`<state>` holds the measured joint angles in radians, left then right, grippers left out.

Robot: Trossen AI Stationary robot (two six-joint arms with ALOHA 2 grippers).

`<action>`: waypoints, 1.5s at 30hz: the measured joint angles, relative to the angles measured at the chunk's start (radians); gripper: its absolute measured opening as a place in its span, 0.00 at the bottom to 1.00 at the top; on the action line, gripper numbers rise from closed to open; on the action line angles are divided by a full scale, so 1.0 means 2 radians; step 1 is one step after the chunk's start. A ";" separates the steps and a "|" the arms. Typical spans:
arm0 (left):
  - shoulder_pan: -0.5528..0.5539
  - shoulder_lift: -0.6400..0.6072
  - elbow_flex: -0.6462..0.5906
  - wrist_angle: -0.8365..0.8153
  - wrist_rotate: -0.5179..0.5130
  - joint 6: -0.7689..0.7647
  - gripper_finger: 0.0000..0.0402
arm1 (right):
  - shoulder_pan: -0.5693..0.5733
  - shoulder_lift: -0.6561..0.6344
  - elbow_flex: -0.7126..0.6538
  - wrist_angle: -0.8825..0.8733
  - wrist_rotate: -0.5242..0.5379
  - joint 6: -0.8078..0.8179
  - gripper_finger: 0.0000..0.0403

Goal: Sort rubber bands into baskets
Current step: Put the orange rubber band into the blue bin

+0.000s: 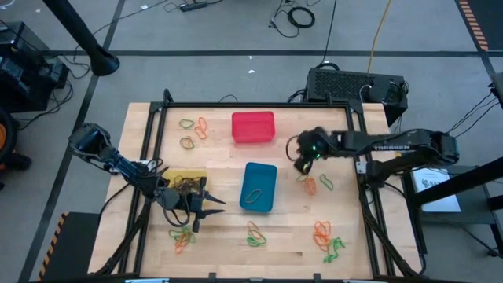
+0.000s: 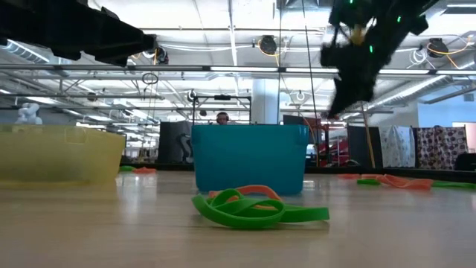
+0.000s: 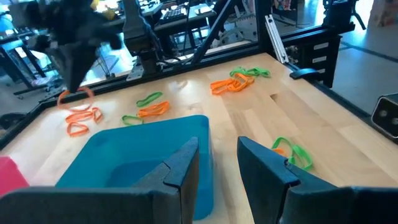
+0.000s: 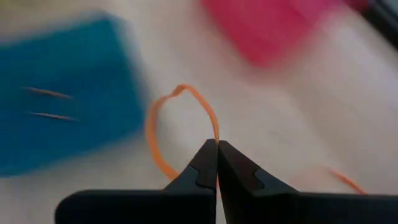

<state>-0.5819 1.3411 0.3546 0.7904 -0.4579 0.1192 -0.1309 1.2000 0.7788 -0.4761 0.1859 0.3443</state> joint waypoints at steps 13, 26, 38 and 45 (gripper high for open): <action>0.014 0.000 0.000 0.078 -0.183 0.026 0.29 | 0.193 0.107 0.001 0.316 0.001 -0.027 0.00; 0.030 0.000 0.000 0.080 -0.181 0.008 0.29 | 0.172 0.205 0.011 0.387 0.085 -0.011 0.05; 0.029 0.000 0.000 0.075 -0.179 0.007 0.29 | 0.170 0.206 0.121 0.196 0.060 -0.008 0.25; 0.029 0.000 0.000 0.072 -0.179 0.006 0.29 | 0.196 0.206 0.234 -0.011 -0.032 0.046 0.28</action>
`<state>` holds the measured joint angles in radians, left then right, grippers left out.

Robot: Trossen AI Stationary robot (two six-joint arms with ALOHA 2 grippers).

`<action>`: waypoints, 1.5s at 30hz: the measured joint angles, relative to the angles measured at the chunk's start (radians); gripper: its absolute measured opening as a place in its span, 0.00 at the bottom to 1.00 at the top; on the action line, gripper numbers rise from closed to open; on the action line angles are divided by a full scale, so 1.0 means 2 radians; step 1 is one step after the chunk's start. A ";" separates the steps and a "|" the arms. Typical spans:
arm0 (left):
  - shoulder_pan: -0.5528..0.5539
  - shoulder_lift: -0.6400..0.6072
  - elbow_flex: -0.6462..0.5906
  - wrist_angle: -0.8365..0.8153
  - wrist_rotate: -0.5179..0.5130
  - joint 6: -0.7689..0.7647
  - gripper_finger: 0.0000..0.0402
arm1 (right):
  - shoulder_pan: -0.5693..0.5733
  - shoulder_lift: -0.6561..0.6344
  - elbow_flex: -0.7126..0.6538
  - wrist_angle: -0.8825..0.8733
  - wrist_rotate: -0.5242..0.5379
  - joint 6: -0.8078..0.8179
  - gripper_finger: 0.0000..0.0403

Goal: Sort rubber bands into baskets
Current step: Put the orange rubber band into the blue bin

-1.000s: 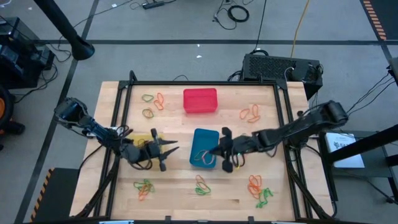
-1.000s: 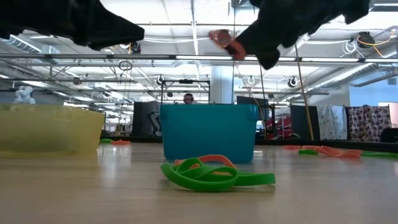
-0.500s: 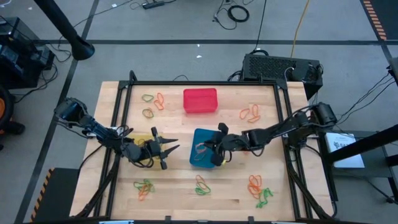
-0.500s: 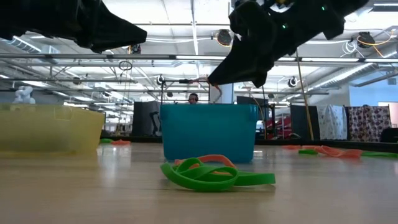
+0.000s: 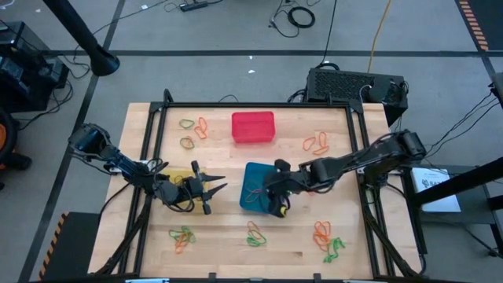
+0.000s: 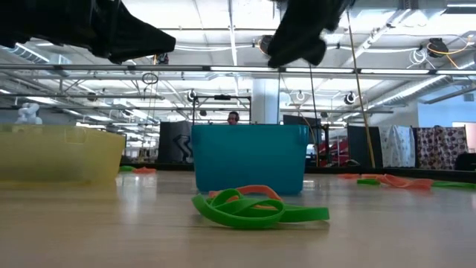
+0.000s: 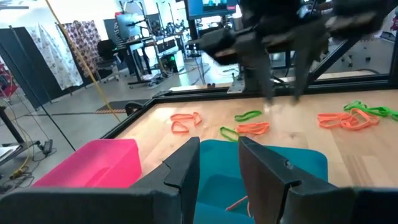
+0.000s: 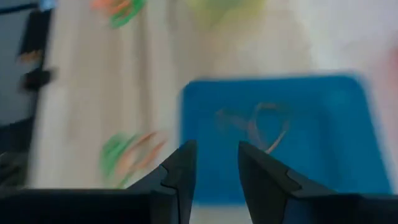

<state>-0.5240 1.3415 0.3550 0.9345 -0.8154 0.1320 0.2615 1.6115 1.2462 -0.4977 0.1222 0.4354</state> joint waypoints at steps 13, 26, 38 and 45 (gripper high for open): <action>0.000 0.000 0.000 -0.002 0.000 -0.011 0.29 | 0.132 0.003 0.029 -0.146 -0.087 0.172 0.28; 0.000 0.000 0.000 -0.001 0.000 -0.011 0.29 | 0.251 0.005 -0.073 -0.197 -0.009 0.336 0.28; 0.000 0.000 0.000 -0.001 0.000 -0.012 0.29 | 0.253 0.005 -0.152 -0.131 -0.049 0.411 0.28; 0.000 0.000 0.000 -0.002 0.000 -0.012 0.29 | 0.253 0.005 -0.156 -0.108 -0.052 0.407 0.28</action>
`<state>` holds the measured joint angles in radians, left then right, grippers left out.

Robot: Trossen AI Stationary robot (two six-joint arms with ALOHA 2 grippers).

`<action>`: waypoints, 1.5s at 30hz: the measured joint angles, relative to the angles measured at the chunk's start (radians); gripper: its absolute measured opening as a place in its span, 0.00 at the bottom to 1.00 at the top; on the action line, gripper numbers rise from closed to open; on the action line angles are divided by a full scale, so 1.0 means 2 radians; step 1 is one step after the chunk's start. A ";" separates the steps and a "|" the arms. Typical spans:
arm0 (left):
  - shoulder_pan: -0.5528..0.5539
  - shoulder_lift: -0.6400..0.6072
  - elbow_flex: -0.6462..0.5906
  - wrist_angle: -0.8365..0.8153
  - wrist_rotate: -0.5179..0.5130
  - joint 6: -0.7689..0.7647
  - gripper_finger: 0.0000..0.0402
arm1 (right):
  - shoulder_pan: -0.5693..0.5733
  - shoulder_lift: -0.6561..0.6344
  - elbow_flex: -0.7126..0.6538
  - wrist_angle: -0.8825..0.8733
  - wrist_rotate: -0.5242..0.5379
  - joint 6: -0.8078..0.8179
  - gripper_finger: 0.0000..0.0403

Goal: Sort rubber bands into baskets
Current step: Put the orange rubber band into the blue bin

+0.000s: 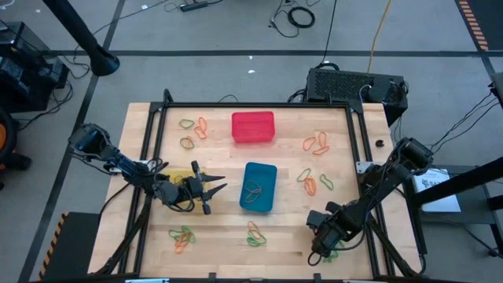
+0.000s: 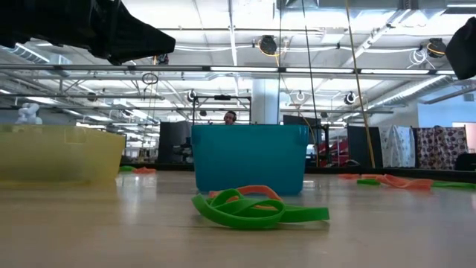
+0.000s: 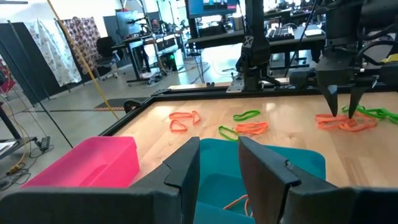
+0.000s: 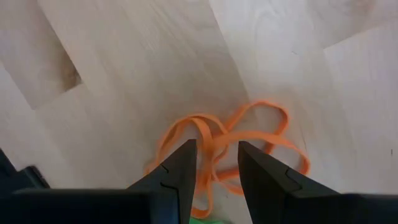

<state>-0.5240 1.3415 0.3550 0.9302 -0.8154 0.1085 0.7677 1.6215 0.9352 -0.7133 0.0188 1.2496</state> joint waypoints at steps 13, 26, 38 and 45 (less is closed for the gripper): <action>0.000 0.000 0.000 -0.001 0.000 0.000 0.29 | -0.001 -0.001 0.001 0.002 -0.011 -0.006 0.28; 0.000 0.000 0.000 -0.002 0.000 0.000 0.29 | -0.001 -0.001 0.001 0.005 -0.001 -0.008 0.24; 0.000 0.000 0.000 -0.002 0.000 0.000 0.29 | -0.001 -0.001 -0.005 0.018 0.007 -0.017 0.17; 0.000 0.000 0.000 -0.003 0.000 0.000 0.29 | -0.001 -0.001 -0.040 0.022 0.004 0.022 0.16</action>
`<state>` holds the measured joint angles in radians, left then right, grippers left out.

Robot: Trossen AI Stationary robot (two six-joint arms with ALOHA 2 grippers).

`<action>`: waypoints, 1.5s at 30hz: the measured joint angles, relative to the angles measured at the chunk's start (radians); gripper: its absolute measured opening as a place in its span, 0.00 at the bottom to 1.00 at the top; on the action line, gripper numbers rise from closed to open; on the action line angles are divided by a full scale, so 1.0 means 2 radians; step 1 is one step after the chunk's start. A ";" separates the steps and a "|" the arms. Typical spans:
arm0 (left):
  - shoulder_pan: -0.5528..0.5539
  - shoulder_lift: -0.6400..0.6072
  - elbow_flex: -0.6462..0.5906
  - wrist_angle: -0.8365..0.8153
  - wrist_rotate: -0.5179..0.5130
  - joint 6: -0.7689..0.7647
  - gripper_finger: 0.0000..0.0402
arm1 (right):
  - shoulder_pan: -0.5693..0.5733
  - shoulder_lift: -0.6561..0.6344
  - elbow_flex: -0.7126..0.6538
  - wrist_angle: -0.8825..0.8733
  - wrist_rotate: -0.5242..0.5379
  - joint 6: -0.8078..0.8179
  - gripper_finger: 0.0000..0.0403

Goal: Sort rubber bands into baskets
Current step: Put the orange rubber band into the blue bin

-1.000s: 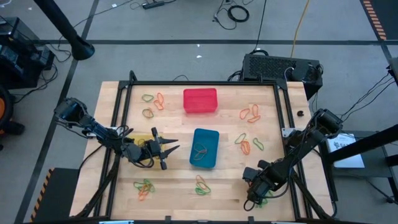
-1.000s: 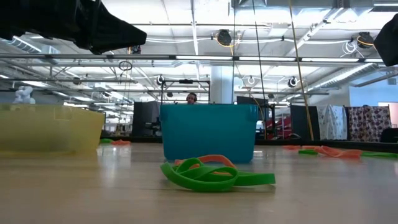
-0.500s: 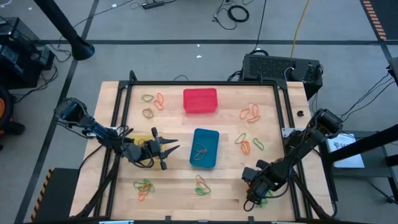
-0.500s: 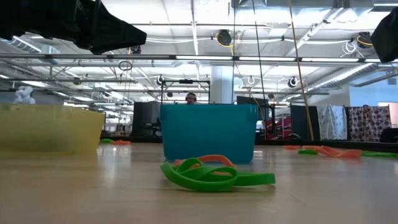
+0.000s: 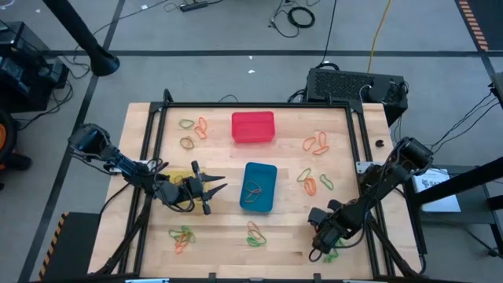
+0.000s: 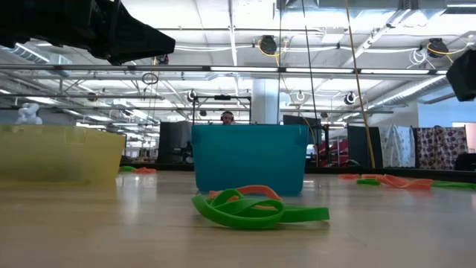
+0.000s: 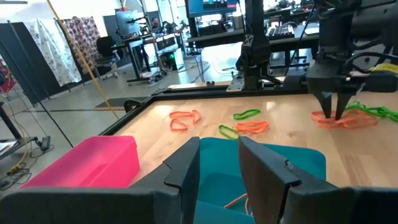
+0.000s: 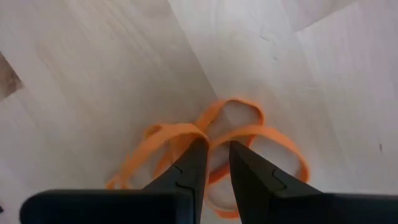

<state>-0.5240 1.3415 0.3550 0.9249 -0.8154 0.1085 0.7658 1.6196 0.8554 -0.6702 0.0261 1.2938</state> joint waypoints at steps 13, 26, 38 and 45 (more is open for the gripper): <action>0.000 0.000 0.000 0.000 0.000 0.000 0.29 | -0.005 0.000 0.006 -0.009 -0.003 -0.053 0.01; 0.000 0.000 0.000 0.000 0.000 0.000 0.29 | -0.030 -0.015 0.128 -0.174 0.014 -0.108 0.00; 0.000 0.000 0.000 0.000 0.000 0.000 0.29 | -0.031 -0.015 0.144 -0.168 0.016 -0.102 0.05; 0.000 0.000 0.000 0.000 0.000 0.000 0.29 | -0.029 -0.015 0.144 -0.165 0.050 -0.103 0.09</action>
<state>-0.5240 1.3415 0.3550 0.9245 -0.8154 0.1085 0.7083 1.5902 1.1431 -0.9999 0.1257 1.0872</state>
